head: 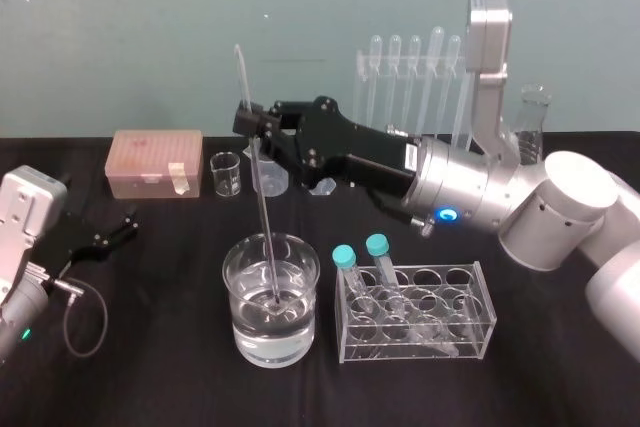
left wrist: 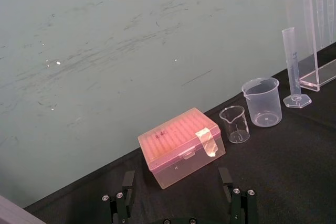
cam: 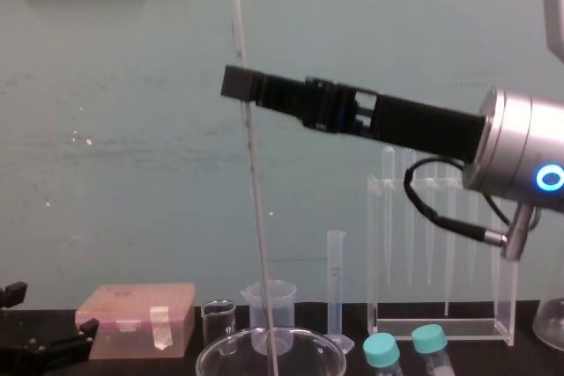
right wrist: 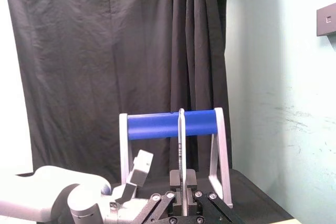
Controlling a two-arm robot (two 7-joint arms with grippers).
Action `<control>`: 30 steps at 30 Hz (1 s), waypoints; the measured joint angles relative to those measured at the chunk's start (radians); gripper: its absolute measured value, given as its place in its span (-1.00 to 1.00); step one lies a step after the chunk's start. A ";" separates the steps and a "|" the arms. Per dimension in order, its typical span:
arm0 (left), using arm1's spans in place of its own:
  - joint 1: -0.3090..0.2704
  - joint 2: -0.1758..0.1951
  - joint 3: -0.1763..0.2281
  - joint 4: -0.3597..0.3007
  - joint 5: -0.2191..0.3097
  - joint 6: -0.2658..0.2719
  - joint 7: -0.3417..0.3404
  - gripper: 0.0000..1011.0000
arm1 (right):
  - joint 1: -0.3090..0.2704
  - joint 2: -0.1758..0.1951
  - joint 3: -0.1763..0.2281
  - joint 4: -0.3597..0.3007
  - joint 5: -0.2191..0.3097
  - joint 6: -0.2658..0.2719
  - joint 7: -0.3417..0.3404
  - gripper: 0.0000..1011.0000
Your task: Hold the thermometer with one hand and immerse one end into the beaker, then reinsert it into the test tube rack.
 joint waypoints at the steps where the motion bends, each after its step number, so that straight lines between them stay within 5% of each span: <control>1: 0.000 0.000 0.000 0.000 0.000 0.000 0.000 0.99 | -0.003 -0.002 0.000 0.006 -0.002 -0.007 0.004 -0.89; 10: 0.000 0.000 0.000 0.000 0.000 0.000 0.000 0.99 | -0.026 -0.028 0.008 0.062 -0.030 -0.057 0.024 -0.89; 30: 0.000 0.000 0.000 0.000 0.000 0.000 0.000 0.99 | -0.045 -0.044 0.027 0.076 -0.051 -0.049 0.022 -0.89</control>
